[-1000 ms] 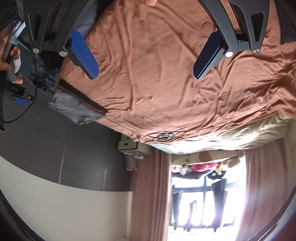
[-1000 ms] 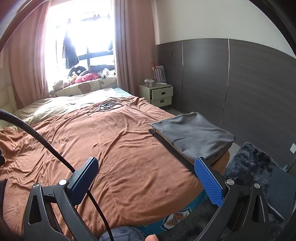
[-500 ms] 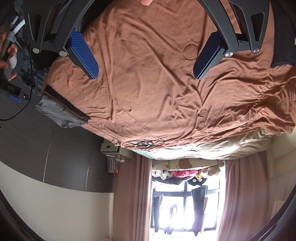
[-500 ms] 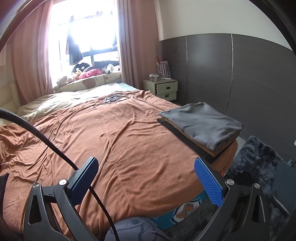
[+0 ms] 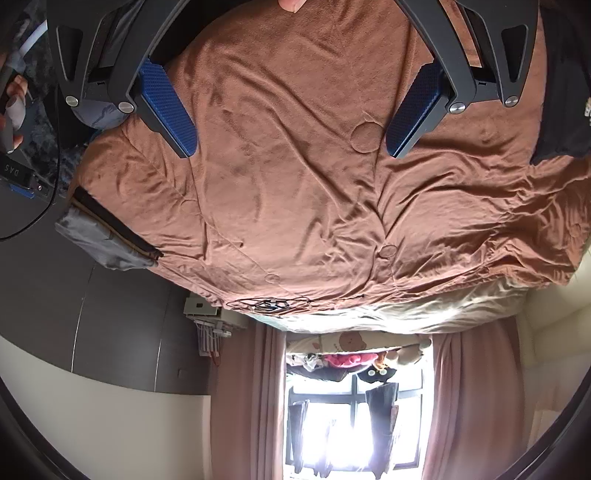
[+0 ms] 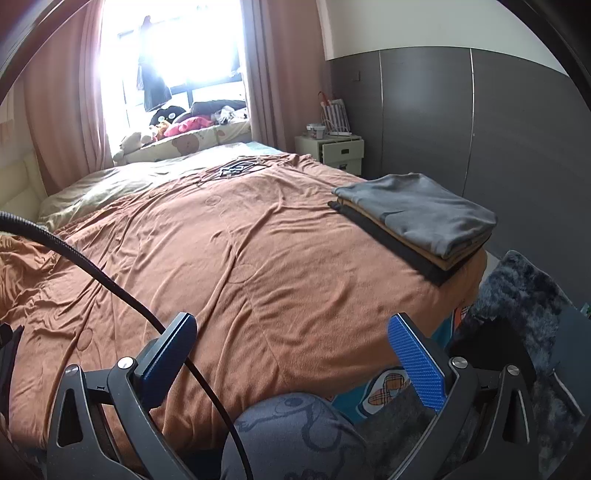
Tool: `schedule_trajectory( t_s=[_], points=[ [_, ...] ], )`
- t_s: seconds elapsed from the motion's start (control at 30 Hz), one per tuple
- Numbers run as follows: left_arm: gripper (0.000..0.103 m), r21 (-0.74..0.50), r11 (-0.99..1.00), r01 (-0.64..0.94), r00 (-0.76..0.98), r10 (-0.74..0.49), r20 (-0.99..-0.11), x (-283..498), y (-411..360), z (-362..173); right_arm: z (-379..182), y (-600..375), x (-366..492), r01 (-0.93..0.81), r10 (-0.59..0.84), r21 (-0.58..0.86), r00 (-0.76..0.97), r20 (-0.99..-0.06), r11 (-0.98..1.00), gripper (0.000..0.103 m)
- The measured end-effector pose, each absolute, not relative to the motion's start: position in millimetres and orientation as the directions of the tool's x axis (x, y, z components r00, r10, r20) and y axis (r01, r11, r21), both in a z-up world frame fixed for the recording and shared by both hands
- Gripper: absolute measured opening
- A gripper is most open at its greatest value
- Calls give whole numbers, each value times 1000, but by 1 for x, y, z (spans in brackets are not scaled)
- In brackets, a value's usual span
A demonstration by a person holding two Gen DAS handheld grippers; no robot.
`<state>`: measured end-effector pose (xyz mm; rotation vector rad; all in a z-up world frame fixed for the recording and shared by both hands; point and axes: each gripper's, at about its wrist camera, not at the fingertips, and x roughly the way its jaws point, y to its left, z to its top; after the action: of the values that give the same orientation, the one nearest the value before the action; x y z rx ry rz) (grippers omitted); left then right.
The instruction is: Fold small clothes
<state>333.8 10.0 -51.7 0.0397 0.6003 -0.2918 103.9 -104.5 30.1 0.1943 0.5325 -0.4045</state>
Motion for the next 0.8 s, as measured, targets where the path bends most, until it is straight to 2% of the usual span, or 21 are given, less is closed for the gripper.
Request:
schedule_trajectory(
  t_s=[0.8],
  points=[
    [103,-58,960,275,790,-260,-555,328,2,-49,31,-95,102,429,-345,47,782,-519,902,103]
  ],
)
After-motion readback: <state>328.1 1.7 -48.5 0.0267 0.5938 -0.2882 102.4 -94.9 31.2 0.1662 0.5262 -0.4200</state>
